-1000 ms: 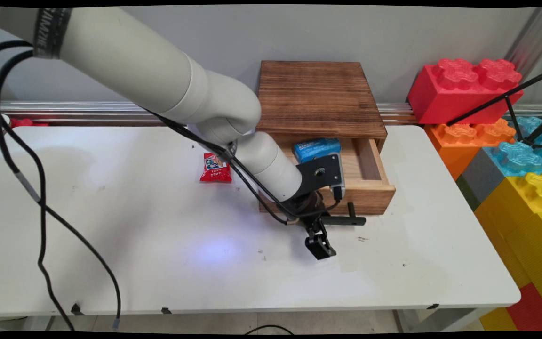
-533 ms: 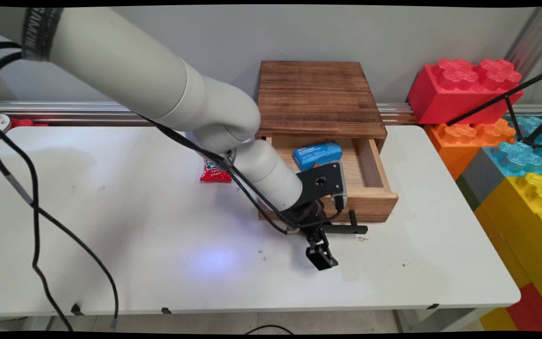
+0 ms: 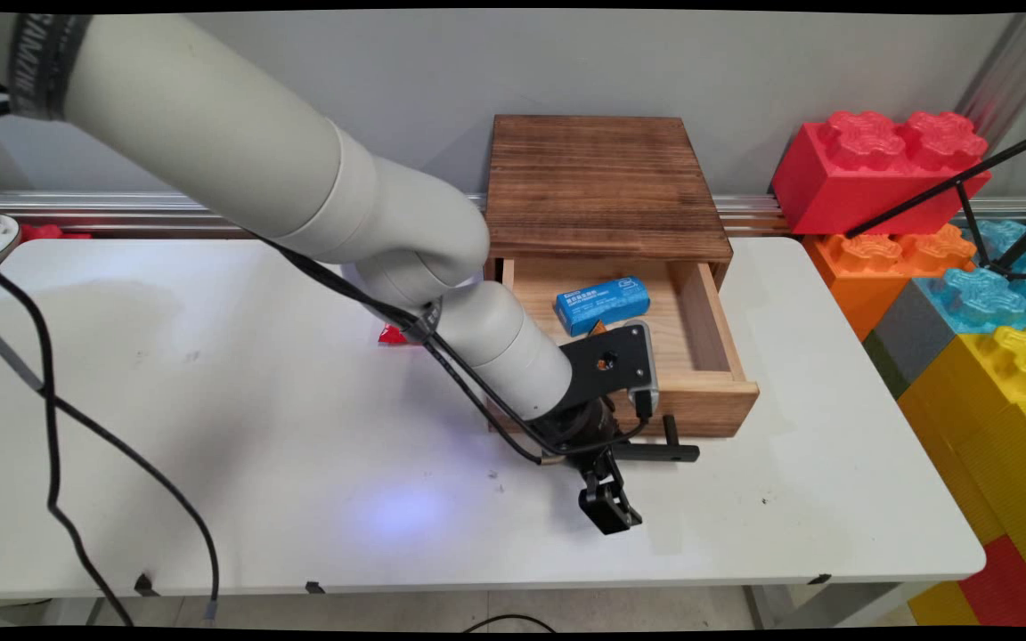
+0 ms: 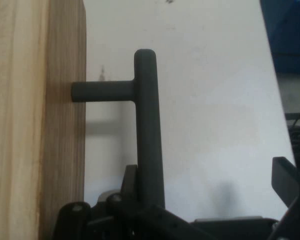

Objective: Open the drawer

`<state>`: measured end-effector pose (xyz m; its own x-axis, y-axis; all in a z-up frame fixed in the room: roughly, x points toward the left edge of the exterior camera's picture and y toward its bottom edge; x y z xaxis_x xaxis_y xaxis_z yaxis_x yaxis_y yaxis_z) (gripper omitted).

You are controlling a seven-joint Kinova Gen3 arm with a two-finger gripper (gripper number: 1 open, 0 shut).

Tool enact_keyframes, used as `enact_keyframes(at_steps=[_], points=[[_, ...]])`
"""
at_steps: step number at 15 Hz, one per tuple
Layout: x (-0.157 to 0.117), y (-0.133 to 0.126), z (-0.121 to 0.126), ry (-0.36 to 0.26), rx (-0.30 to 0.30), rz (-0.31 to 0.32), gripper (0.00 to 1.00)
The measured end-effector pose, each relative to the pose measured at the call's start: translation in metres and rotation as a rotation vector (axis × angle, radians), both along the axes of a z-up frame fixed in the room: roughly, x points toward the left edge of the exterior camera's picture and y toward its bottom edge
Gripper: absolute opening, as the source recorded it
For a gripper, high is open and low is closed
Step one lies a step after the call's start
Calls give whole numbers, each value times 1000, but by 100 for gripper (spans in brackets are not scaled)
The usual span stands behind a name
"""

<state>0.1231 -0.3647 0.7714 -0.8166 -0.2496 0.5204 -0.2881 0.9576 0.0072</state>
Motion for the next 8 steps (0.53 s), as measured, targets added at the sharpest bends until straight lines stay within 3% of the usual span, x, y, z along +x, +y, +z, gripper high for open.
enact_keyframes(at_steps=[8], points=[[-5, 26, 2, 15, 26, -6, 100]])
